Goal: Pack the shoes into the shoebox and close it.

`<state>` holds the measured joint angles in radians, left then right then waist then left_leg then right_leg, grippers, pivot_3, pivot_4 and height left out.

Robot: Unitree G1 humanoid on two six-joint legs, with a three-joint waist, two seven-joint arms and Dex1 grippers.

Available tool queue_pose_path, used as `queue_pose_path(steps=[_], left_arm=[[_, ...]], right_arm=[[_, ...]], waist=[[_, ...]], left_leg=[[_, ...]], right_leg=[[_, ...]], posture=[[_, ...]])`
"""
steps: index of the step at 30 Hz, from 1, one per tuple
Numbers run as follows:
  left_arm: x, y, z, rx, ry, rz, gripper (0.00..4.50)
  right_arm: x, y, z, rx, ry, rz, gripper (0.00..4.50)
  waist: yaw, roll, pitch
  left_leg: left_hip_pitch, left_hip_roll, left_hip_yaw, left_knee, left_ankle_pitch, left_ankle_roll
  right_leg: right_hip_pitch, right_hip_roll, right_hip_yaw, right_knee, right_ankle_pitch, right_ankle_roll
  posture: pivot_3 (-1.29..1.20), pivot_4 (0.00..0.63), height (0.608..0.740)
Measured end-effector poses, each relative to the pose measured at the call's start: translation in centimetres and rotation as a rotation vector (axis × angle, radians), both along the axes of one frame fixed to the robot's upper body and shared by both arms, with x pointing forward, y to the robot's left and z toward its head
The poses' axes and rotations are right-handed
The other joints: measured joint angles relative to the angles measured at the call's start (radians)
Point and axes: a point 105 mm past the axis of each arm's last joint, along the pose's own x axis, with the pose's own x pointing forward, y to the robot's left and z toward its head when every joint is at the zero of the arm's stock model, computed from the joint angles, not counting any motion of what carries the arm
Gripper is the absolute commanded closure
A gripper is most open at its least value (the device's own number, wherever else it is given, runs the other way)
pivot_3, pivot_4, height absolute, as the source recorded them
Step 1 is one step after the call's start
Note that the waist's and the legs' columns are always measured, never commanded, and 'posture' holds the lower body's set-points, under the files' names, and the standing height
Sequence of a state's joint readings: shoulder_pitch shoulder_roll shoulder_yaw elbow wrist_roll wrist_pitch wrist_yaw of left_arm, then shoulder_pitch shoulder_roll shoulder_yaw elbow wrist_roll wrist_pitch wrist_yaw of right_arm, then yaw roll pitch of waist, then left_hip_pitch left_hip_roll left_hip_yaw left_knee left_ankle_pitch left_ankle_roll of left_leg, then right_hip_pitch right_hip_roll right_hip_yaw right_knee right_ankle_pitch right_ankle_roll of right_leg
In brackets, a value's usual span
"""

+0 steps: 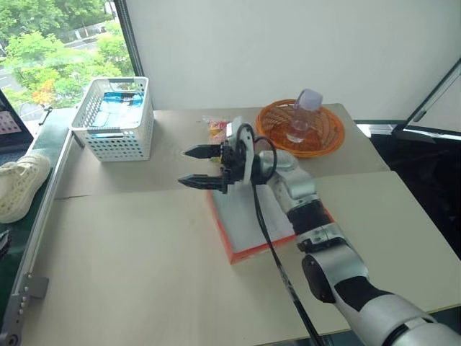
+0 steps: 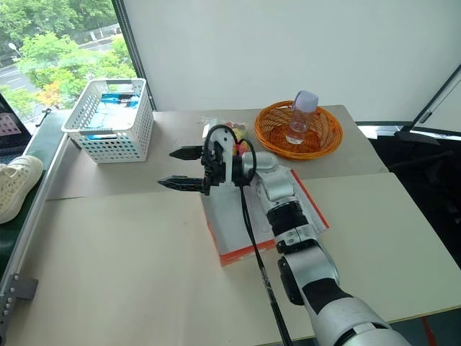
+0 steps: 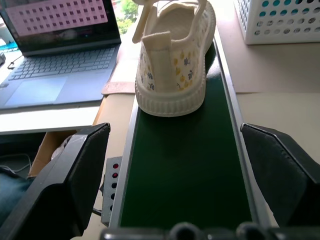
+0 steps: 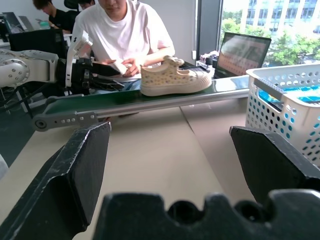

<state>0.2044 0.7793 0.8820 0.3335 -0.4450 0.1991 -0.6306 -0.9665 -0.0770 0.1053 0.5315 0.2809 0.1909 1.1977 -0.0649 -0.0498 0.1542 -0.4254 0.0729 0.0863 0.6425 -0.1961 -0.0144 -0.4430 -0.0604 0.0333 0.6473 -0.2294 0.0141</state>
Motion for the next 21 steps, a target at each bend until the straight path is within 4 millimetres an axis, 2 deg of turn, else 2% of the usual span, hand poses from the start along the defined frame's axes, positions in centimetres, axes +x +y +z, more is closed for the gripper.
queue_pose_path(steps=[10,13,15,18,21], left_arm=[[0.8,0.1,-1.3,-0.114,0.012,-0.032,0.00],[0.7,0.5,-2.8,-0.173,0.088,-0.003,0.74],[0.9,0.8,-2.8,-0.193,0.099,0.005,1.33],[1.6,0.6,-3.1,-0.228,0.102,0.002,1.57],[2.3,0.3,-2.7,-0.231,0.092,-0.010,1.60]], right_arm=[[0.2,-1.1,0.5,-0.013,-0.023,-0.039,0.04],[0.2,-1.2,0.4,-0.018,-0.026,-0.043,0.00],[0.3,-1.5,0.5,-0.022,-0.032,-0.054,0.00],[0.6,-1.8,0.6,-0.026,-0.038,-0.078,0.00],[0.8,-2.2,0.6,-0.033,-0.041,-0.093,0.00]], waist=[[0.000,-0.001,0.000],[0.003,0.000,0.000],[0.009,0.001,0.000],[0.020,0.010,-0.001],[0.028,0.012,-0.001]], left_leg=[[0.000,0.002,0.000,0.000,0.000,-0.001],[0.001,0.003,0.000,0.000,0.001,-0.001],[0.002,0.003,0.000,0.000,0.001,-0.001],[0.003,0.003,0.001,-0.001,0.001,-0.001],[0.003,0.005,0.002,-0.002,0.002,-0.003]], right_leg=[[0.000,0.000,-0.003,0.000,0.000,-0.002],[0.000,0.000,-0.004,0.000,0.000,-0.002],[0.002,0.000,-0.005,0.000,0.000,-0.002],[0.002,0.000,-0.005,0.001,0.000,-0.003],[0.002,0.001,-0.008,0.002,-0.001,-0.005]], posture=[[0.00,0.150,0.740],[0.00,0.150,0.740],[0.00,0.150,0.740],[0.00,0.150,0.740],[0.00,0.150,0.740]])
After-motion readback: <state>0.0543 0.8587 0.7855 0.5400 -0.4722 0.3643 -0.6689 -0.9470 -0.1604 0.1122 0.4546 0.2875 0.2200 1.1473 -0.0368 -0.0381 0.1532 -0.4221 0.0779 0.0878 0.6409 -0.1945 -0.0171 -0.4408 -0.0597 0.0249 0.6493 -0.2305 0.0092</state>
